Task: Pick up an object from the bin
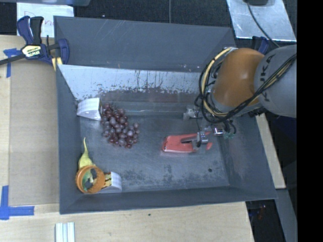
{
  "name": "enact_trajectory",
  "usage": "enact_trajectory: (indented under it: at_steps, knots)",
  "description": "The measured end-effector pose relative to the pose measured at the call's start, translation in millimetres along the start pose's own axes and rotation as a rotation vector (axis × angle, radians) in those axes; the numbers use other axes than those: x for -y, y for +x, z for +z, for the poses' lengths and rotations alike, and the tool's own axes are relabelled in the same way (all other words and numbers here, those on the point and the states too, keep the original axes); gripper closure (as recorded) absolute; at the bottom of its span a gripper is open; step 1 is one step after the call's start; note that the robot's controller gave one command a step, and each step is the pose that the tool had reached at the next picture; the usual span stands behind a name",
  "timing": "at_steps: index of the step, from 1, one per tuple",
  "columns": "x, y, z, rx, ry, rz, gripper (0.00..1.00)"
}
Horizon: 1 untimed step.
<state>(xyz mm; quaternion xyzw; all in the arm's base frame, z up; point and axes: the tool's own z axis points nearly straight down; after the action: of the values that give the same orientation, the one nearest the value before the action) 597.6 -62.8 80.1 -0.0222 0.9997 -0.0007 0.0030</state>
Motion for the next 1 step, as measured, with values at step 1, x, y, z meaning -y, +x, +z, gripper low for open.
enact_trajectory:
  at_steps: [1]
  knots:
    - [-9.3,3.9,-21.1,0.009,0.002,-0.050,0.00]
